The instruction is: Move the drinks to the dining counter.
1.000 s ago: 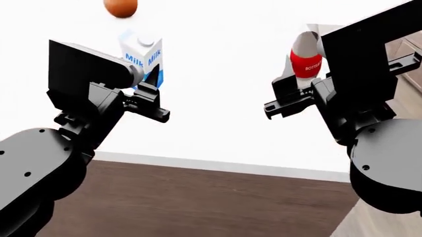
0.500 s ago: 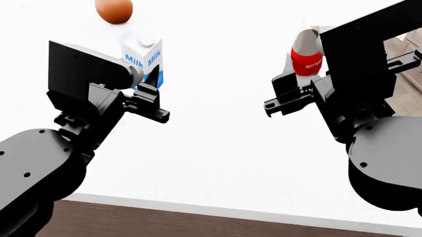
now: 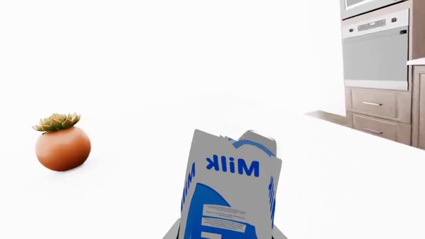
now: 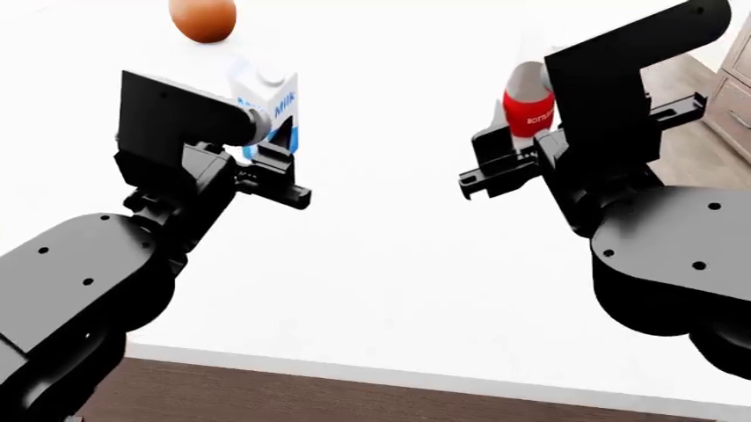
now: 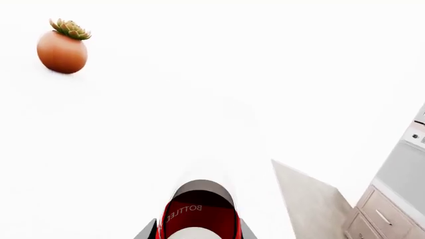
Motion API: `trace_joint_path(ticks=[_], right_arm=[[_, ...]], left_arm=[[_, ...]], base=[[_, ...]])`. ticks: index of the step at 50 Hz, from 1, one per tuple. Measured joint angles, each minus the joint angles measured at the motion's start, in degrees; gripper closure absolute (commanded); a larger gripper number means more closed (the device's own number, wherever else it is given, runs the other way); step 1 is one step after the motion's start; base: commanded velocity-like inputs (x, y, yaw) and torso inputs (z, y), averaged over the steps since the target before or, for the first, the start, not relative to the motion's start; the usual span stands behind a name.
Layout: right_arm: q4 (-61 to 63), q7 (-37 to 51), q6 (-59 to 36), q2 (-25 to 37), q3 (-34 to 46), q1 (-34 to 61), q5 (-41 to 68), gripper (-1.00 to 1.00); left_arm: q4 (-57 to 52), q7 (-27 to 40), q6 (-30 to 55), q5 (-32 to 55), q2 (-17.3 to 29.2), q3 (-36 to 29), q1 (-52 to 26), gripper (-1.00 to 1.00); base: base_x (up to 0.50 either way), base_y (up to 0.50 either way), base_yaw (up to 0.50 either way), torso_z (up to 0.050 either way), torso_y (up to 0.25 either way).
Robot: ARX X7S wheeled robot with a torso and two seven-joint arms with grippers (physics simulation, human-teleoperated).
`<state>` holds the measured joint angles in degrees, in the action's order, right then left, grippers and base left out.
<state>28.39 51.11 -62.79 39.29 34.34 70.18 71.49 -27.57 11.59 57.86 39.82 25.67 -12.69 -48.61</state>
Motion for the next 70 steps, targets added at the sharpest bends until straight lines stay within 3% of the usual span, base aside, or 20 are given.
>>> trace_joint_path(ticks=[24,61,62,70], right_arm=[[-4.66,-4.9,4.16,-0.46,1.84,-2.69,-4.37,1.0],[-5.04,-5.41,4.76,0.03,2.14,-3.2,-4.44,1.0],[-5.04,-5.41,4.76,0.04,2.14,-3.19,-4.43,1.0],[-4.96,-5.4,4.82,0.16,2.19,-3.26,-4.39,1.0]], left_arm=[[6.76,-2.41,-5.41,-3.88,-0.65,-4.17,1.85,1.0],[8.93,-3.23,-9.45,-4.6,0.0,-4.16,5.49,1.0],[8.9,-3.23,-9.46,-4.56,0.02,-4.14,5.52,-1.0],[8.39,-2.94,-9.53,-4.0,0.14,-3.53,5.46,-1.0]], base=[[0.0,0.0,0.0,0.0,0.001],[0.0,0.0,0.0,0.001,0.001],[0.0,0.0,0.0,0.0,0.0],[0.0,0.0,0.0,0.0,0.001]])
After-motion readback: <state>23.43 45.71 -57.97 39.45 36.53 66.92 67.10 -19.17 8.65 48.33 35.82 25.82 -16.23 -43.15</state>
